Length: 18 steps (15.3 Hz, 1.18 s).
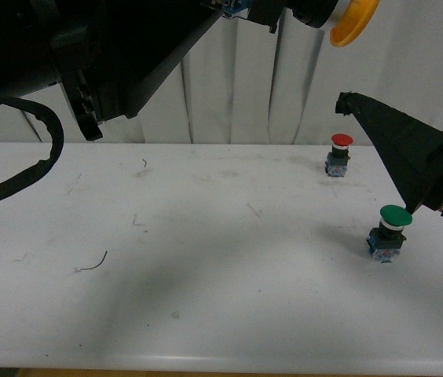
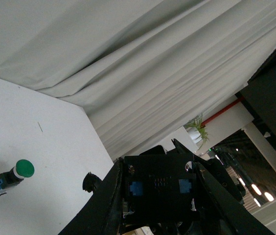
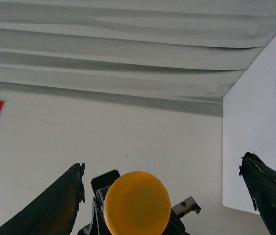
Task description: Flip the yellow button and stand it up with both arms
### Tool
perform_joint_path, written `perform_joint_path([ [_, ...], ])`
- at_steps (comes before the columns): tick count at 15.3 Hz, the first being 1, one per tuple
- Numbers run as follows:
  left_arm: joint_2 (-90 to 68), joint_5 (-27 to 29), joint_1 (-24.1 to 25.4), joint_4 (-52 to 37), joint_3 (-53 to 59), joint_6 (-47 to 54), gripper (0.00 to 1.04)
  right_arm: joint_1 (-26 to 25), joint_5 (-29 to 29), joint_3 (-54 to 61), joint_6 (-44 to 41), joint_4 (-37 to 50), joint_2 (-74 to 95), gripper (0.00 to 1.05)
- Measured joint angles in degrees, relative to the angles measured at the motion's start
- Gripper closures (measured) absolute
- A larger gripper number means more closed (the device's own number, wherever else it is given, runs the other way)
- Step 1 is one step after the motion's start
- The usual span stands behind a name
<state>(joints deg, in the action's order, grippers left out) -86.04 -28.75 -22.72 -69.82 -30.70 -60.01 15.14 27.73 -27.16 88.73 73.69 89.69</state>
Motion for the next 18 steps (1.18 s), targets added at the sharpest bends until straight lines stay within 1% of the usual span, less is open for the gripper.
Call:
perform_joint_path([
  [4,0.0,0.0,-0.07,0.0,0.02,0.0,0.7,3.5,0.42,-1.49,-0.28,-0.07,0.28,0.06],
  [9,-0.11,0.0,-0.04,0.07,0.04,0.0,0.7,5.18,0.55,-2.8,-1.33,-0.02,0.28,0.06],
  [10,-0.11,0.0,-0.04,0.02,0.09,0.0,0.7,5.18,0.52,-2.8,-1.36,-0.04,0.28,0.1],
  [12,-0.11,0.0,-0.04,-0.07,0.26,0.0,0.7,5.18,0.5,-2.8,-1.57,-0.04,0.28,0.26],
  [13,-0.17,-0.02,-0.04,-0.09,0.31,0.0,0.7,5.18,0.5,-2.8,-1.73,-0.04,0.28,0.36],
  [14,-0.28,-0.02,-0.04,-0.17,0.31,0.0,0.7,5.18,0.48,-2.8,-1.84,-0.04,0.28,0.48],
  [15,-0.39,-0.04,-0.02,-0.55,0.31,0.0,0.7,5.18,0.42,-2.8,-1.97,-0.2,0.28,0.56],
  [16,-0.42,-0.15,0.07,-0.63,0.31,-0.09,0.7,5.11,0.37,-2.86,-1.99,-0.33,0.28,0.66],
  [18,-0.55,-0.2,0.07,-0.74,0.31,-0.17,0.7,5.05,0.35,-2.89,-1.99,-0.33,0.31,0.68],
])
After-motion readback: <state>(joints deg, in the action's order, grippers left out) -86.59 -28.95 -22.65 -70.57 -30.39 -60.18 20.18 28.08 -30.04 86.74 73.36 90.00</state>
